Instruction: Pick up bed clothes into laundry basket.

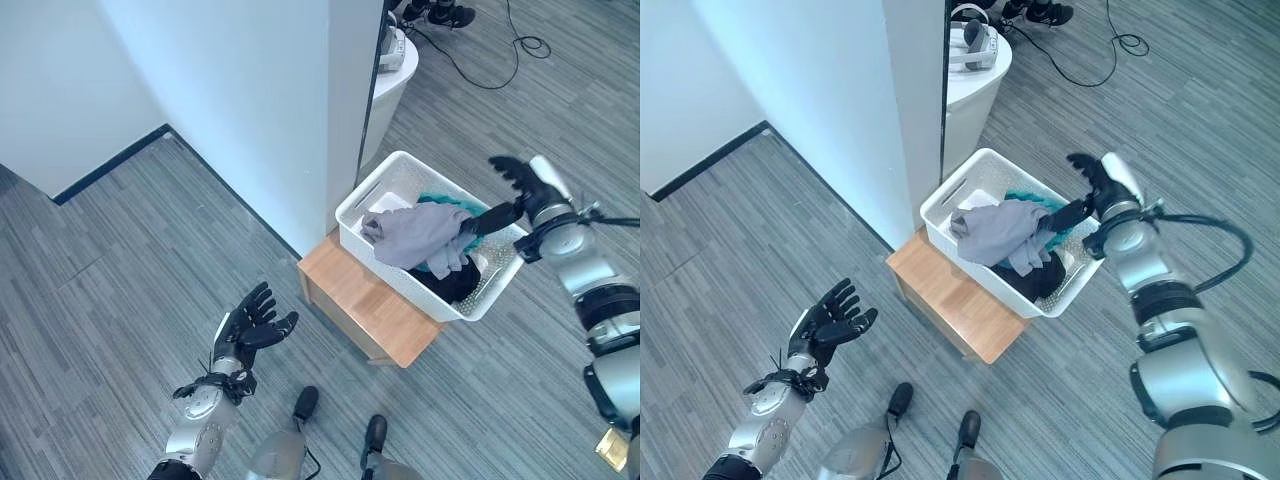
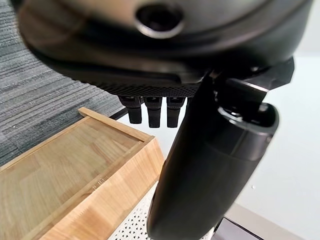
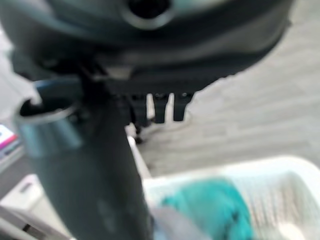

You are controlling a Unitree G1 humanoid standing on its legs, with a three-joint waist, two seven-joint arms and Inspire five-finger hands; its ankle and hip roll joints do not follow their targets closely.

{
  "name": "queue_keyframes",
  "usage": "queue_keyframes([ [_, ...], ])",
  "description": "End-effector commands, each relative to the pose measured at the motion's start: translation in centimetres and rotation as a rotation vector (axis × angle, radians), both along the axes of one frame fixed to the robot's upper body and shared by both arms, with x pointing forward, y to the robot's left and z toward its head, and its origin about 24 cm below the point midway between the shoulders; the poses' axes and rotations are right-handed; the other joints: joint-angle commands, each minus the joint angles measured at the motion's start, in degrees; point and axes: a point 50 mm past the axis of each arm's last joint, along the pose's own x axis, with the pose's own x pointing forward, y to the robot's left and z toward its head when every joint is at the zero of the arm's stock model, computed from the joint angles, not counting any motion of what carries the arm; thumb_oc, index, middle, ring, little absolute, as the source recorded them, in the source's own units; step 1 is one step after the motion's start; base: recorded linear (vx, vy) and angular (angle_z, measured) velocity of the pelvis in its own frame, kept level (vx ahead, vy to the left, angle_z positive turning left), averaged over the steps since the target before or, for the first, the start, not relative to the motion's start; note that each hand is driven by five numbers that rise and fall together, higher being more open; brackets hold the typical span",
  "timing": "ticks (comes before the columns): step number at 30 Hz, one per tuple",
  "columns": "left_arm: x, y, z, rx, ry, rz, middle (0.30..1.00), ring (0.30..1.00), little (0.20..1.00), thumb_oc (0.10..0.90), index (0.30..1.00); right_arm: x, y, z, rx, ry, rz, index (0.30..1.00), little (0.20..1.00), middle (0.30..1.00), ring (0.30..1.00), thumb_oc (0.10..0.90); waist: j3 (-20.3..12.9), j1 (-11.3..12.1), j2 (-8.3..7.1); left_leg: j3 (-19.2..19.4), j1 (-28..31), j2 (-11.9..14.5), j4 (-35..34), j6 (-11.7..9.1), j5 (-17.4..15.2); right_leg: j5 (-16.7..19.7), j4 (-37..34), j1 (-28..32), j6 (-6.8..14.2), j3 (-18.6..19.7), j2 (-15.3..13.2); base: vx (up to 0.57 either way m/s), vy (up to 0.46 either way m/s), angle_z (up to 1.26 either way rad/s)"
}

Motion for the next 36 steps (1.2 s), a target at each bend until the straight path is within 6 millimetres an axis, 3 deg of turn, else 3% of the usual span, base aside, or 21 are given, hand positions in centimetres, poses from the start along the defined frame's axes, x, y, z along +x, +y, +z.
queue_keyframes([
  [1, 0.6, 1.0, 3.2, 0.021, -0.180, 0.010, 0.900, 0.900, 0.900, 0.800, 0.900, -0.6, 1.6, 7.5, -0.082, -0.241, 0.113, 0.900, 0.900, 0.900, 0.900, 0.800, -5.41, -0.83, -5.33, 2.42, -1.80, 0.35, -0.11, -0.49, -1.84, -0.25, 0.79, -1.06, 2.32, 1.69, -1.77, -0.02, -0.001, -0.16],
  [7, 0.6, 1.1, 3.2, 0.024, -0.182, 0.007, 0.900, 0.900, 0.900, 0.800, 0.900, -0.8, 1.7, 7.7, -0.092, -0.245, 0.122, 0.900, 0.900, 0.900, 0.900, 0.800, -5.48, -0.95, -5.43, 2.47, -1.65, 0.42, -0.11, -0.49, -1.87, -0.29, 0.83, -0.96, 2.30, 1.79, -1.76, -0.01, 0.002, -0.04],
  [8, 0.5, 1.6, 3.3, 0.034, -0.181, 0.017, 0.900, 0.900, 0.900, 0.800, 0.900, -1.9, 2.9, 8.1, -0.142, -0.264, 0.213, 0.900, 0.900, 0.900, 0.900, 0.800, -6.37, -2.21, -5.78, 3.11, -0.84, 0.65, -0.16, -0.50, -2.26, -0.47, 1.03, -0.42, 2.29, 2.22, -1.87, -0.03, 0.014, 0.02],
  [10, 0.5, 1.7, 3.3, 0.036, -0.182, 0.019, 0.900, 0.900, 0.900, 0.800, 0.900, -2.1, 3.0, 8.0, -0.150, -0.263, 0.225, 0.900, 0.900, 0.900, 0.900, 0.800, -6.58, -2.35, -5.92, 3.20, -0.70, 0.68, -0.16, -0.49, -2.32, -0.47, 1.07, -0.37, 2.31, 2.26, -1.88, 0.00, 0.002, -0.05],
  [18, 0.4, 1.9, 3.2, 0.055, -0.176, 0.005, 0.900, 0.900, 0.900, 0.800, 0.900, -3.4, 2.1, 8.4, -0.200, -0.262, 0.222, 0.900, 0.900, 0.900, 0.900, 0.800, -7.79, -3.33, -6.19, 3.64, 0.30, 0.75, -0.18, -0.25, -2.76, -0.84, 1.95, 0.11, 2.46, 2.60, -2.32, 0.00, 0.007, -0.04],
  [28, 0.2, 2.5, 3.2, 0.065, -0.176, 0.019, 0.900, 0.900, 0.900, 0.800, 0.900, -4.8, 1.7, 10.5, -0.270, -0.321, 0.217, 0.900, 0.900, 0.900, 0.900, 0.800, -8.93, -4.52, -6.60, 4.55, 1.03, 0.63, -0.18, 0.24, -3.28, -0.93, 2.74, -0.11, 2.69, 3.59, -2.80, 0.00, 0.010, -0.02],
  [30, 0.1, 2.6, 3.2, 0.065, -0.175, 0.024, 0.900, 0.900, 0.900, 0.800, 0.900, -5.8, 1.5, 11.8, -0.277, -0.377, 0.218, 0.900, 0.900, 0.900, 0.900, 0.800, -9.20, -5.28, -6.74, 4.88, 1.09, 0.66, -0.19, 0.33, -3.44, -0.91, 2.83, -0.25, 2.78, 3.87, -2.86, 0.00, 0.000, 0.00],
  [36, 0.0, 3.0, 3.4, 0.067, -0.186, 0.052, 0.900, 0.900, 0.900, 0.800, 0.900, -8.8, 0.1, 13.0, -0.258, -0.494, 0.195, 0.900, 0.900, 0.900, 0.900, 0.800, -9.68, -7.01, -6.85, 5.57, 1.22, 0.82, -0.28, 0.56, -3.82, -0.87, 3.18, -0.95, 2.97, 4.80, -2.93, 0.00, 0.014, -0.05],
])
